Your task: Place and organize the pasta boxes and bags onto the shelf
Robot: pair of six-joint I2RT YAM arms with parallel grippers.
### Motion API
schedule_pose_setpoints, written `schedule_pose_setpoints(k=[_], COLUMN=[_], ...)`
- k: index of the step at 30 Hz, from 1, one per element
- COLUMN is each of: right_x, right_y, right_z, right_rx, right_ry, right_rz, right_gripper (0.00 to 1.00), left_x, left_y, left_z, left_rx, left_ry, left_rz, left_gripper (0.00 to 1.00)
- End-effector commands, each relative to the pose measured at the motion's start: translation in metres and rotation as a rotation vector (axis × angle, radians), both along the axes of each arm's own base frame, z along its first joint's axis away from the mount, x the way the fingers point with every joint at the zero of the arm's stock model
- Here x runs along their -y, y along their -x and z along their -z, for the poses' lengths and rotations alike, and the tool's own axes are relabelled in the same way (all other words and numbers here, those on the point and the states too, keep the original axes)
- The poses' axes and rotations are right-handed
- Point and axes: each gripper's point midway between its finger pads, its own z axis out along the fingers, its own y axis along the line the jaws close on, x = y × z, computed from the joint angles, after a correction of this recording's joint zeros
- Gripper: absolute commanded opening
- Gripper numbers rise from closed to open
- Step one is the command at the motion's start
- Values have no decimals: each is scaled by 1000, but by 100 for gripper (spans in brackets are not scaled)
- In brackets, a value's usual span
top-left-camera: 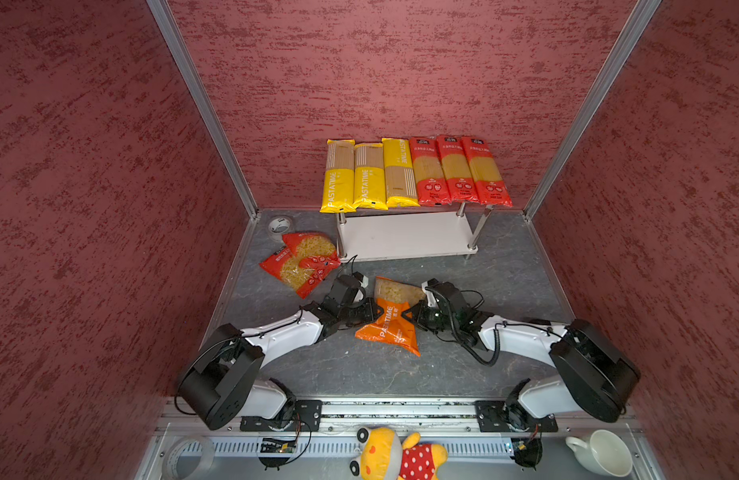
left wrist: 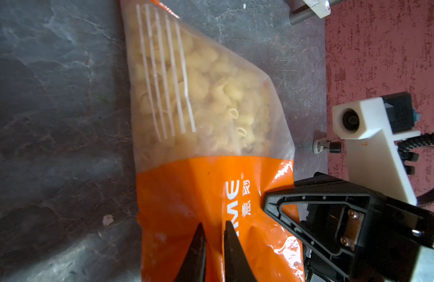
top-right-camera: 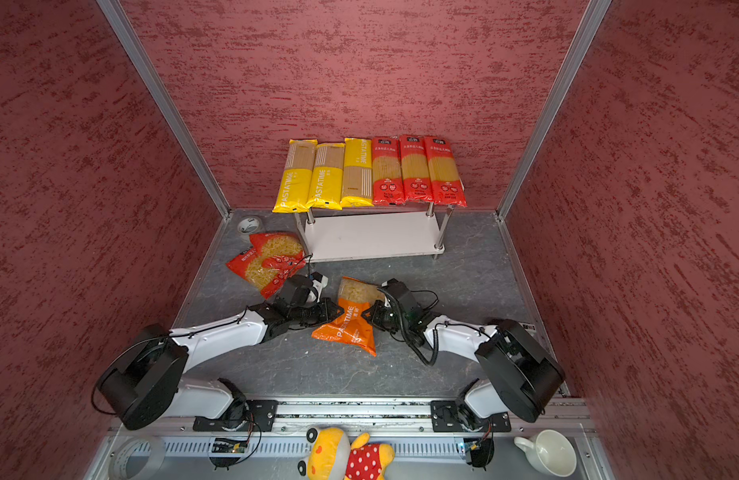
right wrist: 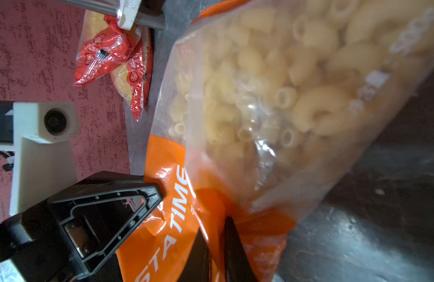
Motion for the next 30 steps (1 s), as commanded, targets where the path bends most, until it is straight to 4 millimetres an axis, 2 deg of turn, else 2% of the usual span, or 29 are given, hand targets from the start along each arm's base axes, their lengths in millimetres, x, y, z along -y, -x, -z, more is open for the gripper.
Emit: schedule_pose_setpoints(k=[1,6,8,14,17,20,23,26,30], right_x=[-12,-12,-9,-5,-7,-9,-3,18,40], right_y=[-6,-8,-11,-25,-32,-37,-41,-41,-29], right_z=[-43,-75,-91,-137,-170,-190,-170,-129,-91], right_rx=[131,242,306,500,606,660,602,474,368], right_ry=[-78,-117,-119,-136,-151,-146,-58,-11,-38], right_rz=[-24,-38,-33,-7,-3,-3,12,66,139], right_gripper=[0,0,0,0,0,0,0,0,0], left_x=[16,16,12,-10,-18,-24,-32,-35,-24], left_y=[-6,-4,-5,-14,-18,-20,-17,-13,-4], left_z=[-43,-68,-80,-94,-111,-124,-119,-102,-77], left_rx=[112,167,198,197,232,261,253,207,159], left_ry=[72,89,86,111,129,132,111,95,102], left_rz=[50,69,66,23,6,-5,-20,-34,-40], left_gripper=[14,15,18,21,23,30,38,45,53])
